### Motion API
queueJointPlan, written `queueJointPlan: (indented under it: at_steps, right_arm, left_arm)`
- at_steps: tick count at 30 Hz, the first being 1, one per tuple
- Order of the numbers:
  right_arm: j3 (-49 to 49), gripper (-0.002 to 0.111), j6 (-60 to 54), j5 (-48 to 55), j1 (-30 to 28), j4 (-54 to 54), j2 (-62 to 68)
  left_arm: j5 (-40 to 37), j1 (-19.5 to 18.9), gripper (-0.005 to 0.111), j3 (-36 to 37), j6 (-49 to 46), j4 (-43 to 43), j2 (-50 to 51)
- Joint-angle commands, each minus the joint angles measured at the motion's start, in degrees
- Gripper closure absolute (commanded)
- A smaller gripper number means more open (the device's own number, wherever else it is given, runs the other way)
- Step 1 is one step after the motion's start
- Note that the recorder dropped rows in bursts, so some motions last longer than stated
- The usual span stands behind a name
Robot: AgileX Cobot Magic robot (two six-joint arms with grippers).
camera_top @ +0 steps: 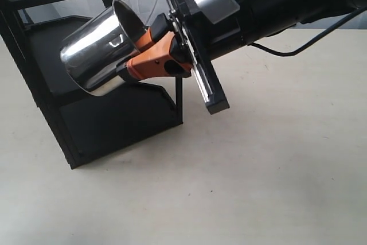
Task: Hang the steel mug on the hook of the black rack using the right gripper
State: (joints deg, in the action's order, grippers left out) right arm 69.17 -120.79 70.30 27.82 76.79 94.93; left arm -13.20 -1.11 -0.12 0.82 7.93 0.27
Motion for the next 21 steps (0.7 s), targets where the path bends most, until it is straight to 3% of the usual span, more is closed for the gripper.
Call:
queueJointPlan:
  at_steps: [1, 21]
  right_arm:
    - [0.29, 0.109, -0.05, -0.34, -0.43, -0.53, 0.79]
    - [0.29, 0.109, -0.05, -0.34, -2.49, -2.4, 3.68]
  left_arm:
    - [-0.35, 0.07, 0.105, 0.12, 0.14, 4.61, -0.27]
    - [-0.66, 0.07, 0.105, 0.12, 0.14, 10.03, -0.27]
